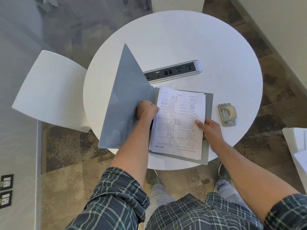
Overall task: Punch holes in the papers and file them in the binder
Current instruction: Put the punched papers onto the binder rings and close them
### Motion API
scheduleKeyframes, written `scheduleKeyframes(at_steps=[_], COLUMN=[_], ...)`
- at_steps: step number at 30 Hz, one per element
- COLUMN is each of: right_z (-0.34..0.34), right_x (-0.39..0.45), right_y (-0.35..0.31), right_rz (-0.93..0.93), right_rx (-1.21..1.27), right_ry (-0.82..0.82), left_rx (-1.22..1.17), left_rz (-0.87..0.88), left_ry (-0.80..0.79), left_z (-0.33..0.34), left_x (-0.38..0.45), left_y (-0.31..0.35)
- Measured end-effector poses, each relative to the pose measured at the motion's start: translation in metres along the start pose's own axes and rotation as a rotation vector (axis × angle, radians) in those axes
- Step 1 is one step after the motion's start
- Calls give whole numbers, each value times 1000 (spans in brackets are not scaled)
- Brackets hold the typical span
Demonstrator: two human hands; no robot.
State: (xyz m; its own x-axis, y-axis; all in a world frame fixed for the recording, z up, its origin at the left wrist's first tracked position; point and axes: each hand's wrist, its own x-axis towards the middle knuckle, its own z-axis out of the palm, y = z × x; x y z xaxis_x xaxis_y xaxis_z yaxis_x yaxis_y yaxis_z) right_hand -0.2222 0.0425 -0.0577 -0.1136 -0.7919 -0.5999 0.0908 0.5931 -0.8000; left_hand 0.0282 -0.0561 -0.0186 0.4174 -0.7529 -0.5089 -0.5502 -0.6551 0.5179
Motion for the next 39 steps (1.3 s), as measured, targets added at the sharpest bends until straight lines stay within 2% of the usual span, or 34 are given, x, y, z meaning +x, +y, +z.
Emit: scheduleKeyframes(at_steps=[22, 27, 33, 37, 39], right_z=[-1, 0, -1, -2, -3], right_x=[4, 2, 3, 5, 6], right_y=[7, 3, 4, 6, 7], right_rz=[2, 7, 13, 26, 29], right_rx=[24, 11, -30, -61, -61], right_ry=[47, 44, 46, 33, 25], left_rx=[3, -17, 159, 177, 162], left_rz=[-9, 97, 183, 244, 226], left_ry=[-14, 1, -26, 138, 131], left_z=[5, -5, -15, -15, -16], left_x=[-6, -18, -57, -76, -80], left_y=[-2, -12, -44, -58, -60])
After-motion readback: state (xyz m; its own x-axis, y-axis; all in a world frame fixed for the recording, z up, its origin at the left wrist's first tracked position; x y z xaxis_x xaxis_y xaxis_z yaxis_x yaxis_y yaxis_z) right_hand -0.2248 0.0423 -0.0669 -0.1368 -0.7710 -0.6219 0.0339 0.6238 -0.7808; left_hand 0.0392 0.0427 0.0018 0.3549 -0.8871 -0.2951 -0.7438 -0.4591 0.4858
